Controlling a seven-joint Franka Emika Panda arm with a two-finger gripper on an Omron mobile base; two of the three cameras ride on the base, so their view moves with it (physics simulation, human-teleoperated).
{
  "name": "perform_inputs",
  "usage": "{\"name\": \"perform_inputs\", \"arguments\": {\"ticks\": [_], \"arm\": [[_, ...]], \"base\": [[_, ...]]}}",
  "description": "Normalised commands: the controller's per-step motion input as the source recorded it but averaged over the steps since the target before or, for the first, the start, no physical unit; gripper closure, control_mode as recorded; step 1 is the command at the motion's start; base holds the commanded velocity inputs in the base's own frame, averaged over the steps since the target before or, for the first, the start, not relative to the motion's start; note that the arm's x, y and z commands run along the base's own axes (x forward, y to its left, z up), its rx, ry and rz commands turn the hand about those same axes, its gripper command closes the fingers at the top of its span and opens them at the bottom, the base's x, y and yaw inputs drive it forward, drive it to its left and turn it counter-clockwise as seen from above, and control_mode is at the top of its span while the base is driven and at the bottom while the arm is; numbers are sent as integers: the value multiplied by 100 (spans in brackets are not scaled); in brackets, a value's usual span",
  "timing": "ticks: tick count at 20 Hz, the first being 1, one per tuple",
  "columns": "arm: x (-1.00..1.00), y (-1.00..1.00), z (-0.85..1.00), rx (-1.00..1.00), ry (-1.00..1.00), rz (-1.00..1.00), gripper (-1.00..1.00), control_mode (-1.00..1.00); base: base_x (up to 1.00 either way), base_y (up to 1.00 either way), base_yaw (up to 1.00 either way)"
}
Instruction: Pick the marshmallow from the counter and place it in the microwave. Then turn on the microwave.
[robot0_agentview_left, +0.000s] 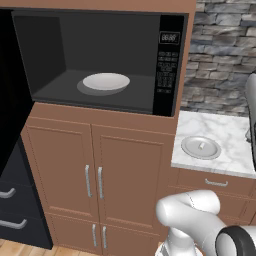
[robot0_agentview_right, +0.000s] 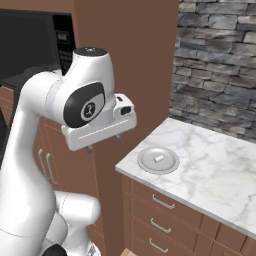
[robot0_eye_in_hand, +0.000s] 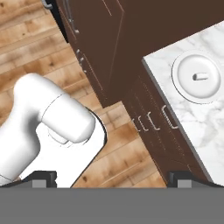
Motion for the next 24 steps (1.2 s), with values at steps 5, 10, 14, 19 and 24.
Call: {"name": "perform_inputs", "arguments": {"ticks": [5, 10, 14, 19, 24], "arm": [[28, -3, -29, -2, 0, 1, -100, -100], [17, -14, -22, 0, 0, 0, -100, -100], [25, -6, -19, 0, 0, 0, -100, -100], [30, -2, -24, -1, 0, 0, -100, -100], [26, -8, -27, 0, 0, 0, -100, -100]], "base": [[0, 0, 0], [0, 0, 0], [0, 0, 0], [0, 0, 0], [0, 0, 0]]}}
